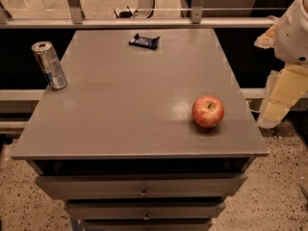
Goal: Move rxbar blueberry near apple
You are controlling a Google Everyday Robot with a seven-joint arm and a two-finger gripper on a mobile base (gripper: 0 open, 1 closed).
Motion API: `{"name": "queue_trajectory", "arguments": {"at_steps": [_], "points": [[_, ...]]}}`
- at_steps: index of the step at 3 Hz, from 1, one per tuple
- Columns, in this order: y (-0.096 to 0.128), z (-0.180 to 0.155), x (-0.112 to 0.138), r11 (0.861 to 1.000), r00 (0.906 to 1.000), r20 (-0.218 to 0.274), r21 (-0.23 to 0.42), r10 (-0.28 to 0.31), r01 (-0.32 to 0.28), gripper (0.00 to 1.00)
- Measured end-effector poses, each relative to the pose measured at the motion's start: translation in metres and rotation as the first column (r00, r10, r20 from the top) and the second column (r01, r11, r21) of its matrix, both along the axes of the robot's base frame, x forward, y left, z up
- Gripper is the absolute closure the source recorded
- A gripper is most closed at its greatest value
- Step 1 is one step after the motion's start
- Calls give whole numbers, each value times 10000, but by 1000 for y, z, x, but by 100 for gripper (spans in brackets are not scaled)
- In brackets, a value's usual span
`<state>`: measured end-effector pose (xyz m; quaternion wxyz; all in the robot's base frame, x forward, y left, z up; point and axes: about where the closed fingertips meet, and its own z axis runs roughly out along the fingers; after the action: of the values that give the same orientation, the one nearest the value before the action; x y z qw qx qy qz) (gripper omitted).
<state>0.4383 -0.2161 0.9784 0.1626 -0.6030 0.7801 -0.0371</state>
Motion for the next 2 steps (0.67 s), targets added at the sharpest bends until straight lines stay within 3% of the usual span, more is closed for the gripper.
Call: {"name": "queue_trajectory", "arguments": {"at_steps": [1,2], "points": [[2,-1,5,10000,10000,78,86,25,-26,0],[17,-14,55,9955,9966,781,900,243,-313,0]]}}
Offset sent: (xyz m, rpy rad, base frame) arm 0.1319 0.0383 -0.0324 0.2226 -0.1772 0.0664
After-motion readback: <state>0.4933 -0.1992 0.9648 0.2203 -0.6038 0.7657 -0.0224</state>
